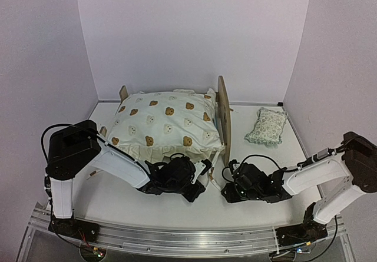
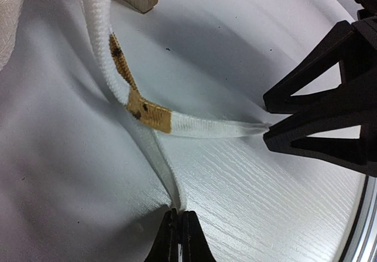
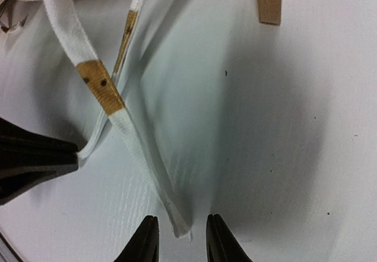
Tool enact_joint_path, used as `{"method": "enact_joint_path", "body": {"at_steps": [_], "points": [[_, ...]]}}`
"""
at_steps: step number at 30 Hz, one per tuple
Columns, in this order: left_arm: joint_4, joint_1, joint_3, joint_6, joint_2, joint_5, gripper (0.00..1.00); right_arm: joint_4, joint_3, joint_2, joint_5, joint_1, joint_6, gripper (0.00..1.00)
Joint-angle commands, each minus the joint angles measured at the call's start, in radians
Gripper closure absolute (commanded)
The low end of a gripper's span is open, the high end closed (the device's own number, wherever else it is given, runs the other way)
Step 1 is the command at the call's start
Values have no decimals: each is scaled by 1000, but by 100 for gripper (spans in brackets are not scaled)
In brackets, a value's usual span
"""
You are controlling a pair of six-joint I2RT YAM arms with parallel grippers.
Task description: Set up the pet bed
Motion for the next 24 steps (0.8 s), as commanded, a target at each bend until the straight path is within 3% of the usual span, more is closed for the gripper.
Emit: {"method": "enact_joint_path", "body": {"at_steps": [1,6,10,24], "points": [[-10,-3,-14,-9,-63,22,100,38,32,66,17,6,-10,77],[-24,-3,-5,-5,-98,34,100,60,25,95,31,6,-8,92],[-51,-4,20,4,-115,46,100,60,14,76,68,5,-21,97],[-119,-4,135,44,-92,31,100,35,3,-10,171,5,-83,99]]}}
